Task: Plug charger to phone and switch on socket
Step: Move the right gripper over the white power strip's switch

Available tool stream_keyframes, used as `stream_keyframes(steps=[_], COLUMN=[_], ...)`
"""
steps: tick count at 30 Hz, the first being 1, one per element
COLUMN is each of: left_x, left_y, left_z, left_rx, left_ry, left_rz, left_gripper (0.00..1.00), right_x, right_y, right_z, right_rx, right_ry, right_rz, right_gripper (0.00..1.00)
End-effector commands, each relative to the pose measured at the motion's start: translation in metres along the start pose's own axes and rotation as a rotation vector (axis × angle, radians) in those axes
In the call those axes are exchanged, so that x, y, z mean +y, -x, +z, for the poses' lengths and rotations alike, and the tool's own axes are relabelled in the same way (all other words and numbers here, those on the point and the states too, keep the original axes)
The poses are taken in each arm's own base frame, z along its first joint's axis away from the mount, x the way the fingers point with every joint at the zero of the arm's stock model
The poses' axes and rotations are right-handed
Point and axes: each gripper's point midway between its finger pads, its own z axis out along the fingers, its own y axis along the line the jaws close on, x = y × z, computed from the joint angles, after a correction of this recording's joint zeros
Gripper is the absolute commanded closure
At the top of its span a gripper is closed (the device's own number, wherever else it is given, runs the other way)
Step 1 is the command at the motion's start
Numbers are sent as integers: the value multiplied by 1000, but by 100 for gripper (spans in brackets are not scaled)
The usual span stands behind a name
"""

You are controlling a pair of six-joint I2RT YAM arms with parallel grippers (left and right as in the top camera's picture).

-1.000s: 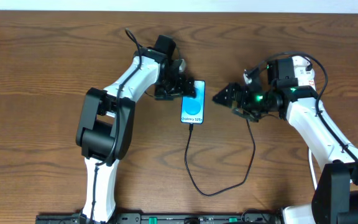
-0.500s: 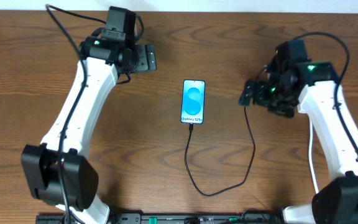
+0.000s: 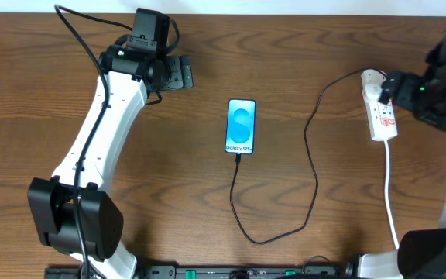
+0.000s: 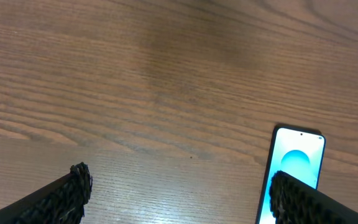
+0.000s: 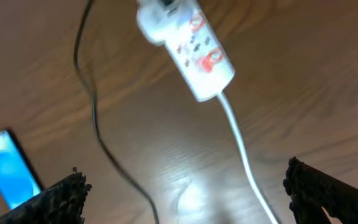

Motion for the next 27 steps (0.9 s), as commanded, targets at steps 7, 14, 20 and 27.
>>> stream_keyframes(steps=[7,14,20,27], left_x=[5,5,5,5], left_y=[1,1,1,1], left_z=[3,3,3,3], left_rx=[1,1,1,1], left_ry=[24,24,24,24], left_rz=[-10,-9,-9,-9], left_gripper=[7,7,6,7], right_x=[-23,-54,-62,-88], right_y=[65,86,78,53], right_z=[17,66,108,162], right_rx=[-243,-280,-197,-36], right_ry=[-63,-174,-219,-206], right_rz=[98,281,280,403], right_gripper=[1,1,1,1])
